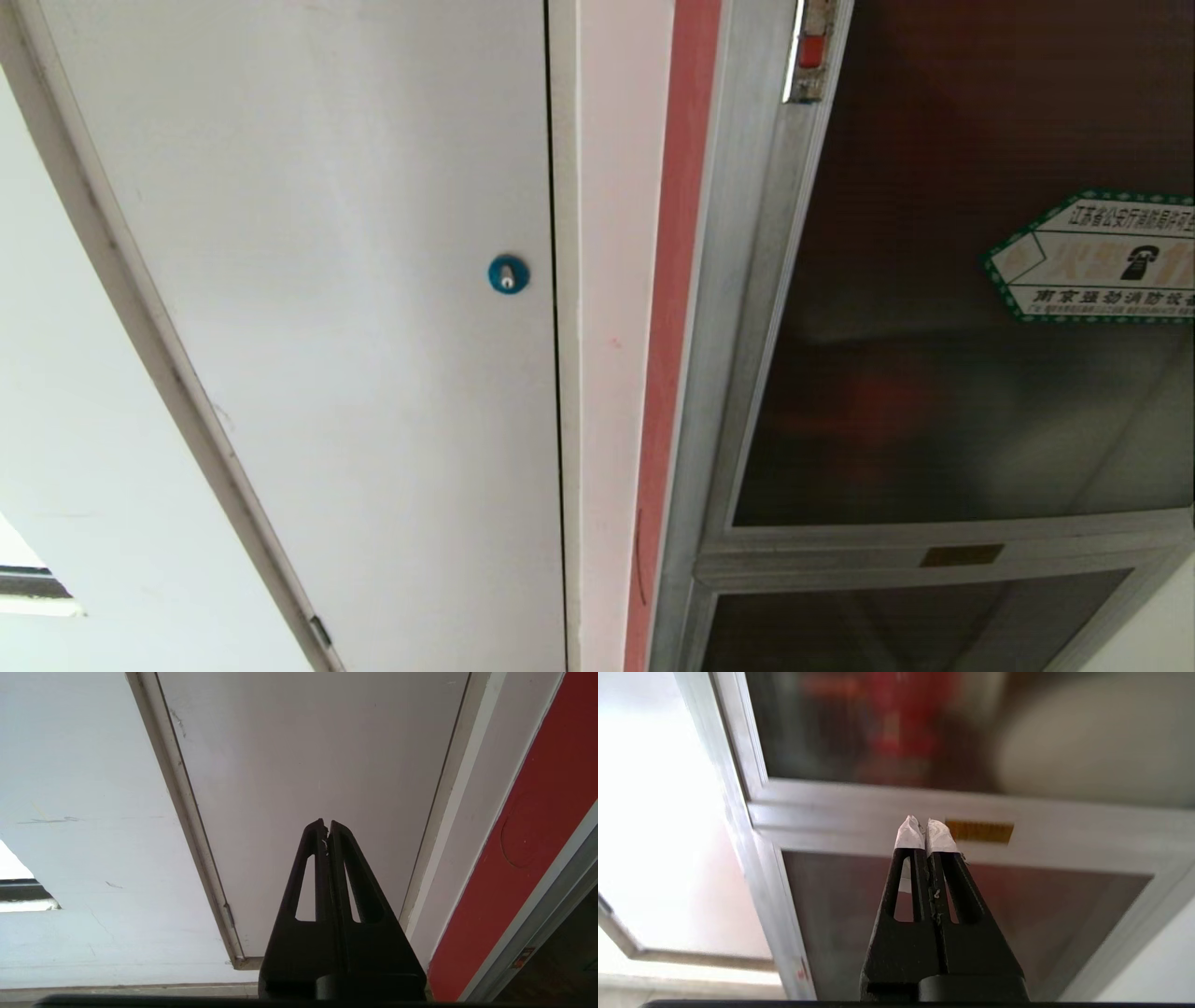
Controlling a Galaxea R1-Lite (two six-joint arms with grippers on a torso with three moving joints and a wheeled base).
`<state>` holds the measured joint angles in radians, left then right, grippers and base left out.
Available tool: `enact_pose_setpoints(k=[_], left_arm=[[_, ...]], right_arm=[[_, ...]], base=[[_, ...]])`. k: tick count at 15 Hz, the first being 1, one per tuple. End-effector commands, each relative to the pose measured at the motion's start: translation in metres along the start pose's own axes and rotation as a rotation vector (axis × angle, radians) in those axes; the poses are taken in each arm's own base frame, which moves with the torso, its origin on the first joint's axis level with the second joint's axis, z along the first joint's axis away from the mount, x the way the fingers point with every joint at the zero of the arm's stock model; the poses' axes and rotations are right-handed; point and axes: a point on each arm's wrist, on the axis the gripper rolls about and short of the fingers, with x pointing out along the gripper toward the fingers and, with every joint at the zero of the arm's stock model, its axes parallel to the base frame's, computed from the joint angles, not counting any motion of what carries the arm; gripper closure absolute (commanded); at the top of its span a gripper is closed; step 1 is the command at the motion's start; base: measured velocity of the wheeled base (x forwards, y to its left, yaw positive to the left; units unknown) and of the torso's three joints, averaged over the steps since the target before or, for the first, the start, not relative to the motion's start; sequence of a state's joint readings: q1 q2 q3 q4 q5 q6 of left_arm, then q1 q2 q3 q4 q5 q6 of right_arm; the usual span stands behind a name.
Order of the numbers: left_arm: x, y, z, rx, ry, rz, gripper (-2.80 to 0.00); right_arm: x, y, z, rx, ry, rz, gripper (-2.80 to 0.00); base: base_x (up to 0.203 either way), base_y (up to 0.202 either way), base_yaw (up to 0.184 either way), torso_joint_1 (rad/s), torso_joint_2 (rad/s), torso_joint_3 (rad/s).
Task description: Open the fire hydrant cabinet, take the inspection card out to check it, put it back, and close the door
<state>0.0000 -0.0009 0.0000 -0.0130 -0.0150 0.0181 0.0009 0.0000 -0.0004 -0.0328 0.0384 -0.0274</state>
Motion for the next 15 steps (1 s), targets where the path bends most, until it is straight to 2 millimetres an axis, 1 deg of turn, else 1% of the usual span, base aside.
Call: enact_pose_setpoints(k=[1,15], left_arm=[[0.0004,0.0,-0.0016,0.0,0.005,0.0,0.0],[0.0004,0.0,-0.0016,0.0,0.005,0.0,0.0]], right_arm=[[-0.0002,0.0,-0.0029,0.002,0.024,-0.003,0.0],[-0.0002,-0.0002,-0.0033,0.024,0.029,-0.015,0.0]], base=[[0.0,0.0,0.0,0.0,0.0,0.0],[0.0,0.0,0.0,0.0,0.0,0.0]])
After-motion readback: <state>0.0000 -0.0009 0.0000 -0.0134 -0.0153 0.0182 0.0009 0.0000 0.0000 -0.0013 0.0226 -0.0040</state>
